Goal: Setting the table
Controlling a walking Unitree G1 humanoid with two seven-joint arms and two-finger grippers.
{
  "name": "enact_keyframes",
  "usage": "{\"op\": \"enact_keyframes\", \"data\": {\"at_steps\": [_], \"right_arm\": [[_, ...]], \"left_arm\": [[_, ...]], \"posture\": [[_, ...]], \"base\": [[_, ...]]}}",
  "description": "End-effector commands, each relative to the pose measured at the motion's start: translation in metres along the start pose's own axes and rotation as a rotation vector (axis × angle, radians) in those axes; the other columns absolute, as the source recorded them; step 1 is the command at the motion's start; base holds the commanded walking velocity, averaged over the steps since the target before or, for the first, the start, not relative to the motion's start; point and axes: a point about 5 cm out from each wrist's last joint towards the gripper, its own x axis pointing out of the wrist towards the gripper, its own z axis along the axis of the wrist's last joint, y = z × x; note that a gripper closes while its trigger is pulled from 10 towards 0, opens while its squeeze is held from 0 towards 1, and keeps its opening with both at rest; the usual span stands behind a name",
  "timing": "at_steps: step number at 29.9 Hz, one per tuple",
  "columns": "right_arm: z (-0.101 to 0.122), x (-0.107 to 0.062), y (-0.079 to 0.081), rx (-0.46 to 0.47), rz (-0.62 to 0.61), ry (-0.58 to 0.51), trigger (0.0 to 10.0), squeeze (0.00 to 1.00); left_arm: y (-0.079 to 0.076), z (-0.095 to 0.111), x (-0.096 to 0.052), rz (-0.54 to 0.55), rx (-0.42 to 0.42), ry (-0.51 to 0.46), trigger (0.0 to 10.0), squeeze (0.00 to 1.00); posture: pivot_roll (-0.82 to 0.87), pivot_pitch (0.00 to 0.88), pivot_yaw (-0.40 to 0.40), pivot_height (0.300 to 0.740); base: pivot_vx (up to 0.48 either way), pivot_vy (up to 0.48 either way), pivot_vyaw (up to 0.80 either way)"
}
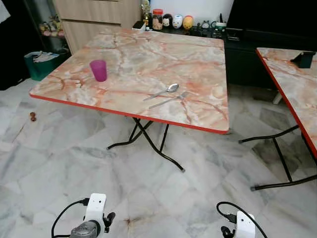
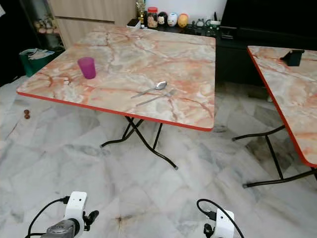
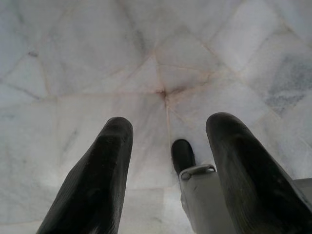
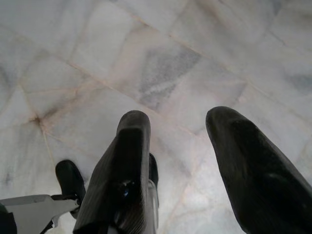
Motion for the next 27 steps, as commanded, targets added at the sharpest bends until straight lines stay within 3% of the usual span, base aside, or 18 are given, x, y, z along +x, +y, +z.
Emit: {"op": "enact_keyframes", "data": {"at_steps": [1,27], "right_arm": [[0.0005,0.0000,0.0000,0.018,-0.003,-0.007,10.0,0.00],[-0.0006,-0.0004,-0.0005,0.045,-0.011,-0.013,10.0,0.00]], "left_arm": [[0.0018,-0.0069,-0.0014,0.010,-0.013,0.025,10.0,0.00],[-0.0006,-0.0117,-0.0019,0.005,0.002,0.043,10.0,0.00]], "posture": [[0.06,0.000,-0.029,0.740],[0.06,0.000,-0.027,0.740]], "base": [[0.000,0.386,0.00],[0.000,0.416,-0.08]]}}
